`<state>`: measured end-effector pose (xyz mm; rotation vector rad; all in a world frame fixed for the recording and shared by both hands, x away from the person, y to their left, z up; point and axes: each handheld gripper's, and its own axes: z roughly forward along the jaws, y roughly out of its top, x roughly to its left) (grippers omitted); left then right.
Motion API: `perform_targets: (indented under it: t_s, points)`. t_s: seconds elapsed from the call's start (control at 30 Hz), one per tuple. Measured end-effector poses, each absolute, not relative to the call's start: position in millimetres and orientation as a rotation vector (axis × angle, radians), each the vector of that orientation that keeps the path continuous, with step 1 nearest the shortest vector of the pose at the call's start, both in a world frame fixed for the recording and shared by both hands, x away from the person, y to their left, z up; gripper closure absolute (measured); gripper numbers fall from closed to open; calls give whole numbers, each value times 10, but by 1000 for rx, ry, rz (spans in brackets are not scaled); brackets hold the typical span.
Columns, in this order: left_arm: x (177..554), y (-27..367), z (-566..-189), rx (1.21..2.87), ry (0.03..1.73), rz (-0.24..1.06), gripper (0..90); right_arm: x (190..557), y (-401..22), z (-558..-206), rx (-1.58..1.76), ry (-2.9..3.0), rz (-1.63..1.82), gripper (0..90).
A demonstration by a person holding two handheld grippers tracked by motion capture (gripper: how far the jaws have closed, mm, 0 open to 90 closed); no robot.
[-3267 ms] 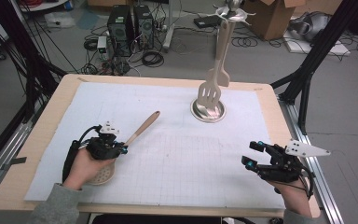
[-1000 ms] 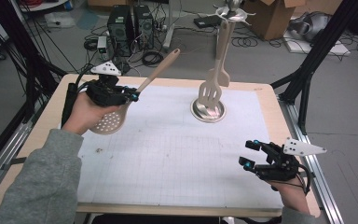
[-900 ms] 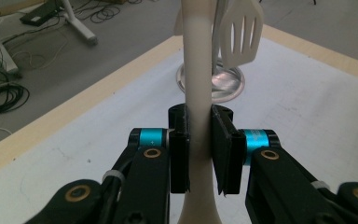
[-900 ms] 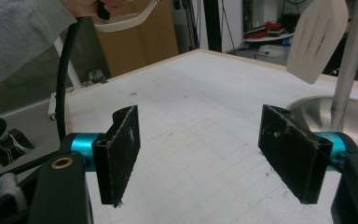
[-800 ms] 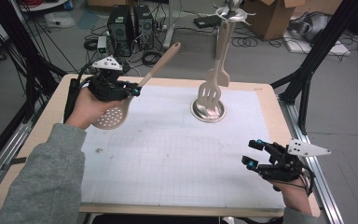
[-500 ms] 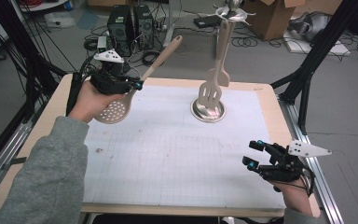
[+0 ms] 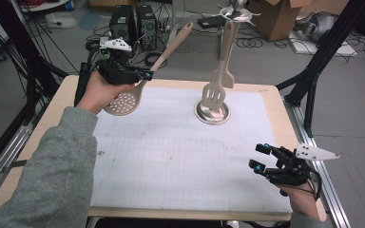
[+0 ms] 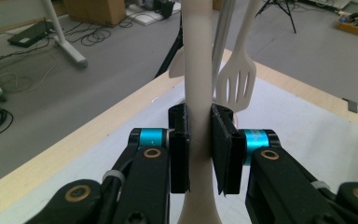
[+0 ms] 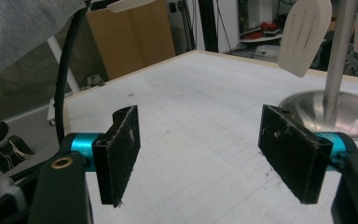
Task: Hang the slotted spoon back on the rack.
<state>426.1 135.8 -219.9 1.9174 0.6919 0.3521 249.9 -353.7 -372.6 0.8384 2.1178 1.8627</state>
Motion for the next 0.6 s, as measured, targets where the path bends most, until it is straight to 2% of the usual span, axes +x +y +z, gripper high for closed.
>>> perform_targets:
  t_s: [0.6]
  points:
    - [4406,1185,-2009,1851,659,310,777,2349,-3748,-3771,892,2048,1890,275]
